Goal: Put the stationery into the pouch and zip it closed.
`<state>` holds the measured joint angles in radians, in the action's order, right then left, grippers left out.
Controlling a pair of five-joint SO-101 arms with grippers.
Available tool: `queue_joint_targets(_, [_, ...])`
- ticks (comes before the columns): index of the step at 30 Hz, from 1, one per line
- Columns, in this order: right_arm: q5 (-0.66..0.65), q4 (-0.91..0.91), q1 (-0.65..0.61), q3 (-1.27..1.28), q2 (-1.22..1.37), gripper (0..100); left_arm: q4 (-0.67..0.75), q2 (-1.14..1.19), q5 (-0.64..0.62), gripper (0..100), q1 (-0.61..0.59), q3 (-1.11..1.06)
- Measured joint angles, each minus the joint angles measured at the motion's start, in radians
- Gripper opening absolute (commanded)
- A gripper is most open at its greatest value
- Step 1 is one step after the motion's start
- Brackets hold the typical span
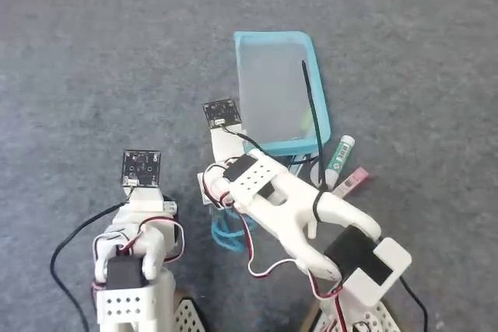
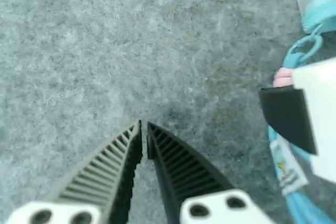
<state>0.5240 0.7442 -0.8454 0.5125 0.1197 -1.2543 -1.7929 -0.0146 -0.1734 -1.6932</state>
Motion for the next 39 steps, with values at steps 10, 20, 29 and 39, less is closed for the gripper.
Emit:
queue_joint_targets(10, [-0.04,0.101,0.192,-0.002,0.0,11.6,0.0,0.0,0.0,1,0.0,0.0])
queue_joint_targets(20, [-0.347,0.316,0.292,-0.092,0.0,26.7,0.0,0.0,0.0,1,0.0,0.0])
queue_joint_targets(29, [-0.377,0.328,0.238,-0.092,0.0,24.8,0.0,0.0,0.0,1,0.0,0.0])
queue_joint_targets(39, [-0.252,0.27,0.238,-0.109,0.106,16.2,0.0,0.0,0.0,1,0.0,0.0])
